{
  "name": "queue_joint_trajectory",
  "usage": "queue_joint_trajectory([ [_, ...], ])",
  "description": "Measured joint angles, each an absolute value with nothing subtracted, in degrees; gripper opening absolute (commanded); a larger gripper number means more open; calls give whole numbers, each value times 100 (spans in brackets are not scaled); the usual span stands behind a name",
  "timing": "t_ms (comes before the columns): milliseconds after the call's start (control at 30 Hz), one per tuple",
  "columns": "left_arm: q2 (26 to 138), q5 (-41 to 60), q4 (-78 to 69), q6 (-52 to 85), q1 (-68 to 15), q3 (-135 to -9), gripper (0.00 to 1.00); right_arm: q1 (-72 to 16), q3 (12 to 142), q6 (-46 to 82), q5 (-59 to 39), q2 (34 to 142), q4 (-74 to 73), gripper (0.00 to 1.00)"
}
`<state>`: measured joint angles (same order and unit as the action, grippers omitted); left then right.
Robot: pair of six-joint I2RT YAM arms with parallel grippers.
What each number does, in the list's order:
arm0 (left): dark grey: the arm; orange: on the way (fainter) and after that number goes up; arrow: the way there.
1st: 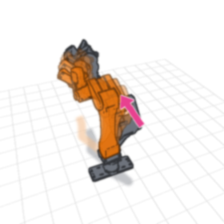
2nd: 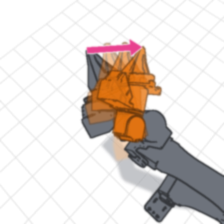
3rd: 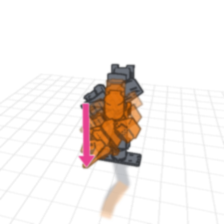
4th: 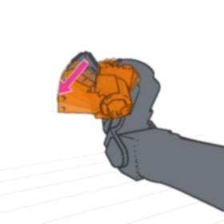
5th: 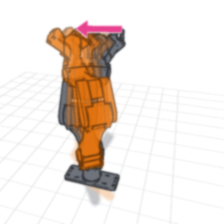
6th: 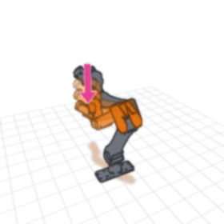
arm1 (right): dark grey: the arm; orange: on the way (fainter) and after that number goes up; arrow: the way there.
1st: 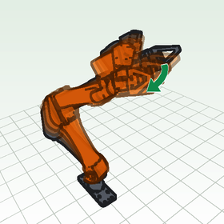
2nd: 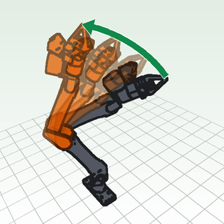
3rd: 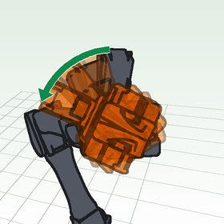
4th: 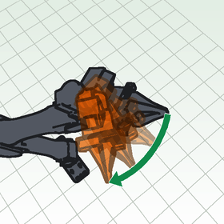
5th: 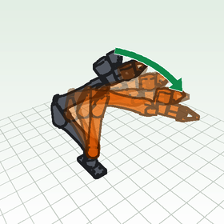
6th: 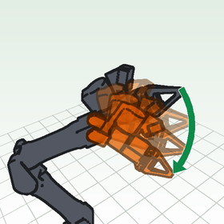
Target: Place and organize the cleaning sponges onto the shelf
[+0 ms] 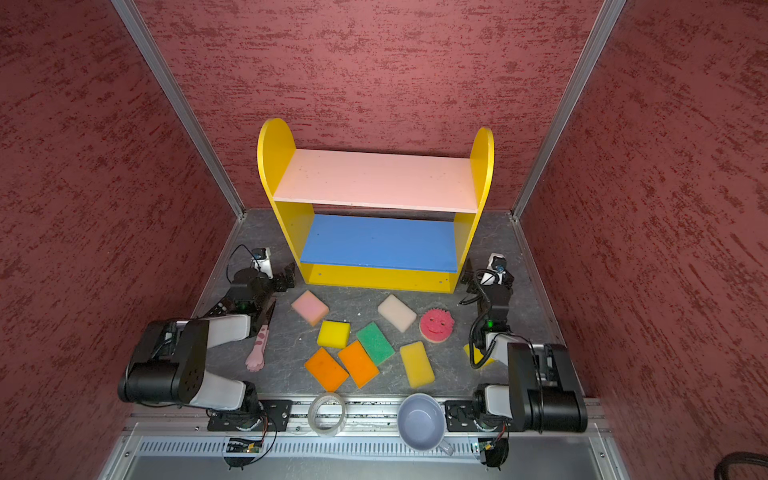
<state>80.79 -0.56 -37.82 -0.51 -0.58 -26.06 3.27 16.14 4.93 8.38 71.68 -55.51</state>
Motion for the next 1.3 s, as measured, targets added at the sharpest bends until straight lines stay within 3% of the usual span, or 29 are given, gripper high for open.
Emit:
queue_joint_trajectory([
  [200,6768,-873,-2755,174,-384,-3098,99,215,2099,1168,1468,6224,-3920,99],
  [300,6198,-1253,-1857,764,-458,-3361,99,102,2370,1387,1577,5867,-2862,82],
  [433,5496,-1728,-287,1935,-294,-3927,99,-32,2571,1673,1483,5345,-1916,44],
  [500,5146,-1920,410,2672,-23,-4110,100,-97,2624,1767,1380,5231,-1636,37],
  [567,4829,-1776,816,3065,412,-4117,84,-167,2663,1848,1227,5251,-1417,37],
  [633,4580,-1361,1050,3354,932,-4003,72,-268,2674,1931,989,5360,-1238,43],
  [700,4536,-954,1216,3516,1197,-3905,67,-364,2674,1992,731,5513,-1125,51],
  [967,5769,554,1326,3625,1076,-3868,66,-458,2676,2241,8,6128,-1100,53],
  [1300,7352,954,904,3712,19,-4235,68,-541,3000,2401,-495,7059,-1728,52],
])
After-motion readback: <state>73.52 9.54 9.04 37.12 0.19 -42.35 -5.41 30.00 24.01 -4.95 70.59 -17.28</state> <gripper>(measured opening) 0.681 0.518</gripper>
